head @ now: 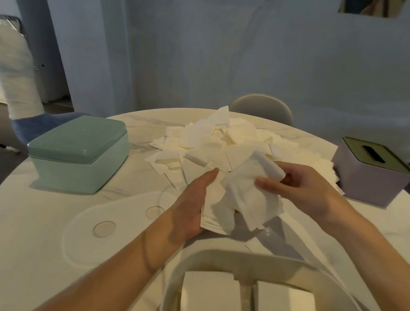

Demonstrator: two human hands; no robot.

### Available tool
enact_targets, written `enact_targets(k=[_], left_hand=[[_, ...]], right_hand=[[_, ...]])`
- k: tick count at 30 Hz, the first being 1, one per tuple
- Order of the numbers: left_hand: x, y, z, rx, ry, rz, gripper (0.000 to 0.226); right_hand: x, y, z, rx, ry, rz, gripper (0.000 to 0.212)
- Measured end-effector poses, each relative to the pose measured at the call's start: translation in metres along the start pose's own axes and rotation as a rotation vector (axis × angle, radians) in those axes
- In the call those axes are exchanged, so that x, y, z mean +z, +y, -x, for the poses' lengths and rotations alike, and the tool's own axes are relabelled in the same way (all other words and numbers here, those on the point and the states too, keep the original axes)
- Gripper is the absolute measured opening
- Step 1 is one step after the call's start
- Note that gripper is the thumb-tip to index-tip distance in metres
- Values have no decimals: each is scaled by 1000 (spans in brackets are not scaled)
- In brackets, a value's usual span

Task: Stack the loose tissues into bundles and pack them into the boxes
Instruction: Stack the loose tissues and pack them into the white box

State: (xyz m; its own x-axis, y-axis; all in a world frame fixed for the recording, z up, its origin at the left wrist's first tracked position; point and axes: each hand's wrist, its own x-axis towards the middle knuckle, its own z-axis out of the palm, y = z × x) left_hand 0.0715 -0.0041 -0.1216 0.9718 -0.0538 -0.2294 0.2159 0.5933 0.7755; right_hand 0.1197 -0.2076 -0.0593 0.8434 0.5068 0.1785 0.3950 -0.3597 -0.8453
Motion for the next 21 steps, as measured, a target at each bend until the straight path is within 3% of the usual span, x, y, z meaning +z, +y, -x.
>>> enact_targets(k=[4, 7, 9, 11, 14, 17, 21], left_hand=[[5, 3, 8, 13, -42, -54, 41], [26, 0, 23, -68, -141, -24, 42], [31, -2, 24, -76, -159, 16, 51], [28, -3, 22, -25, -145, -6, 59], [20, 0, 17, 10, -76, -72, 67], [17, -1, 9, -14, -71, -6, 69], [8, -3, 0, 17, -58, 31, 57]], right_hand=[[1, -10, 5, -18, -110, -95, 42], [16, -8, 5, -169, -31, 241, 31], [22, -6, 5, -216, 59, 354, 43], [21, -6, 5, -150, 96, 359, 58], [14, -3, 4, 106, -6, 338, 69], [15, 2, 1, 231, -88, 185, 57], [16, 5, -1, 175, -21, 191, 32]])
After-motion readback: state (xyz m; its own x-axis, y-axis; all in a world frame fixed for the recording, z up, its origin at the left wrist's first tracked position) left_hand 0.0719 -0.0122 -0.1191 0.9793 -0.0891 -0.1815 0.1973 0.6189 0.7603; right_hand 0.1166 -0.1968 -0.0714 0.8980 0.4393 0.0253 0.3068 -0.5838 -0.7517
